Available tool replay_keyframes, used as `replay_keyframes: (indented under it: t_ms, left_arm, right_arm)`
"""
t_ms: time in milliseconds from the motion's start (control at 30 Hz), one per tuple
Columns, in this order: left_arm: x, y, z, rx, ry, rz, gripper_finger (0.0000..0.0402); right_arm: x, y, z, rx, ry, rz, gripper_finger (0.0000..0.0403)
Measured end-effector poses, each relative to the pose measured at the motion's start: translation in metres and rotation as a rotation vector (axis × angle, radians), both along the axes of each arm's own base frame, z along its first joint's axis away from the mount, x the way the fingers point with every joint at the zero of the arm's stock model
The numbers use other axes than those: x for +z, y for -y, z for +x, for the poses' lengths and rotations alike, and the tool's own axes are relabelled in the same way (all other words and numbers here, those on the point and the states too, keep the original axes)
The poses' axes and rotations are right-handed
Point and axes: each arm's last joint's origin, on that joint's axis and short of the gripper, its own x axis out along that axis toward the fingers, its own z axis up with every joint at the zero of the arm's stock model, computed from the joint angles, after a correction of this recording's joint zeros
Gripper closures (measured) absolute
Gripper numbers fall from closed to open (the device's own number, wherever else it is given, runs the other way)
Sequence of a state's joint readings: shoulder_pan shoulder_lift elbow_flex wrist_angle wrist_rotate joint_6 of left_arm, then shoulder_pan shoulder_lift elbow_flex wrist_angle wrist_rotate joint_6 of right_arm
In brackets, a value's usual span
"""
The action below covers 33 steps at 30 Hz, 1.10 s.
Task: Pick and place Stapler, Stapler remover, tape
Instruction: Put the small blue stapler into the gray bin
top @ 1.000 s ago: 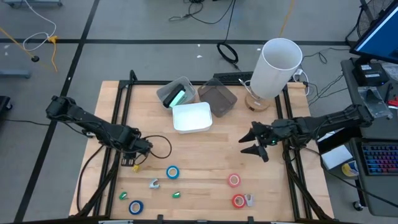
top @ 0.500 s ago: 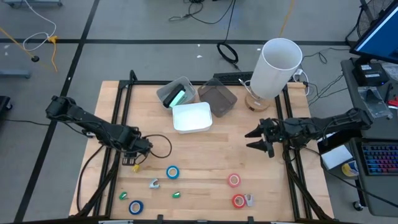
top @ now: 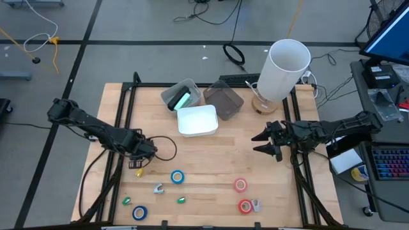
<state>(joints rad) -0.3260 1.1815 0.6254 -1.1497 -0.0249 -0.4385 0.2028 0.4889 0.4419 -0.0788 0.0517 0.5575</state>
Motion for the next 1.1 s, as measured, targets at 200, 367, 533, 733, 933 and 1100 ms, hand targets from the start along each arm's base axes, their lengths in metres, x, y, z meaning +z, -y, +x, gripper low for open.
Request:
replay_keyframes:
  t_ms: [200, 367, 533, 733, 933, 1100]
  left_arm:
    - [-0.004, 0.001, 0.004, 0.090, 0.001, 0.017, 0.0193]
    - [-0.009, 0.002, 0.007, 0.054, -0.034, 0.024, 0.0157]
    - [-0.016, 0.003, 0.010, -0.021, -0.091, 0.029, 0.0151]
    - [-0.028, 0.004, 0.014, -0.018, -0.172, 0.056, 0.0151]
    - [-0.043, 0.006, 0.020, -0.007, -0.231, 0.070, 0.0151]
    - [-0.052, 0.008, 0.025, -0.024, -0.240, 0.070, 0.0151]
  right_arm:
    - [0.000, 0.000, 0.000, 0.000, -0.001, 0.006, 0.0159]
    - [0.000, 0.000, 0.000, -0.001, -0.001, 0.006, 0.0159]
    - [0.000, 0.000, 0.000, 0.000, -0.001, 0.006, 0.0160]
    - [0.000, 0.000, 0.000, -0.004, -0.004, 0.025, 0.0162]
    - [0.000, 0.000, 0.000, -0.006, -0.005, 0.032, 0.0159]
    - [0.000, 0.000, 0.000, -0.005, -0.005, 0.032, 0.0160]
